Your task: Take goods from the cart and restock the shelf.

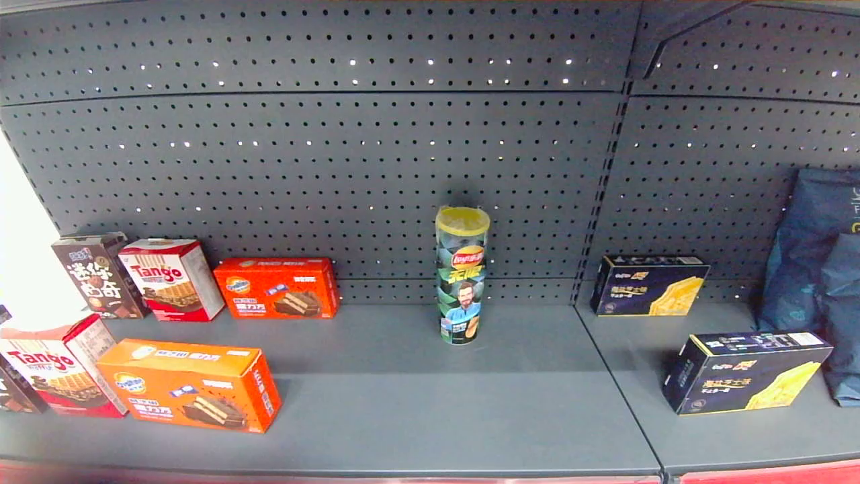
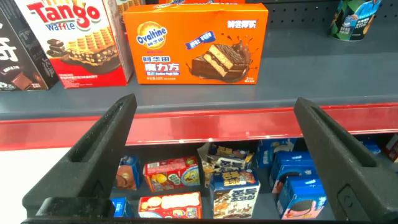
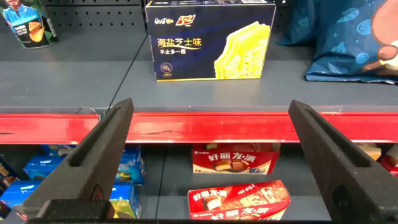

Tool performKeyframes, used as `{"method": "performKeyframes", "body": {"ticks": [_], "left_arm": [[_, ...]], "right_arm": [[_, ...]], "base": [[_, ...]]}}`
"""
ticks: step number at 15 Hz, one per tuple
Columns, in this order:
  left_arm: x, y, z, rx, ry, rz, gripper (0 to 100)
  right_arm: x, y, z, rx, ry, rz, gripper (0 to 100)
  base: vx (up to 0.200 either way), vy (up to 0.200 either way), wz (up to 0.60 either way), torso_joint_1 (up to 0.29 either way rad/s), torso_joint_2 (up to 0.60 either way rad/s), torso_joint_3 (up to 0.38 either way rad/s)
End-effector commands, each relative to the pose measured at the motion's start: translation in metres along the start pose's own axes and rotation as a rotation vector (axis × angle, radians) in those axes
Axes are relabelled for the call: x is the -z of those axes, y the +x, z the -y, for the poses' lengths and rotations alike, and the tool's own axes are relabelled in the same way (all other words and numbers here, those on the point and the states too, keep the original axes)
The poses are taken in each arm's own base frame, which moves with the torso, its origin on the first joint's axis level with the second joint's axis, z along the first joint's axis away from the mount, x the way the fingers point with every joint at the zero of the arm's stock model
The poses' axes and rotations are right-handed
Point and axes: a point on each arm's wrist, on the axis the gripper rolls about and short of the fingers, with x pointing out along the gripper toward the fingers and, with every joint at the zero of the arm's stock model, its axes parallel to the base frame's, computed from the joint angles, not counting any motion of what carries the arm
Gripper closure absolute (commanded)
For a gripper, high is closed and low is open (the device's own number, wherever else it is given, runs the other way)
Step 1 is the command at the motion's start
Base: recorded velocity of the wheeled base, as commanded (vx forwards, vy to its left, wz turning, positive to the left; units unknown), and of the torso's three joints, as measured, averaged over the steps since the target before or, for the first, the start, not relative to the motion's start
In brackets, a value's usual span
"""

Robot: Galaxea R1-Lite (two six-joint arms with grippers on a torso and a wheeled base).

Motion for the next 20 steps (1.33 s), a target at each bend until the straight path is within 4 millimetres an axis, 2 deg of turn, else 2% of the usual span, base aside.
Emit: {"method": "performKeyframes", "body": {"ticks": [1, 8, 20], "left_arm": [[-0.0001, 0.0, 0.0, 0.0, 0.0, 0.002, 0], [-0.0001, 0.0, 0.0, 0.0, 0.0, 0.002, 0], [-0.0001, 0.0, 0.0, 0.0, 0.0, 0.002, 0]], "right_arm": [[0.0, 0.0, 0.0, 0.0, 0.0, 0.001, 0], [0.0, 0.0, 0.0, 0.0, 0.001, 0.001, 0], [0.0, 0.0, 0.0, 0.0, 0.001, 0.001, 0]], "base": [[0.0, 0.0, 0.0, 0.0, 0.0, 0.0], [0.0, 0.0, 0.0, 0.0, 0.0, 0.0], [0.0, 0.0, 0.6, 0.002, 0.0, 0.003]]}}
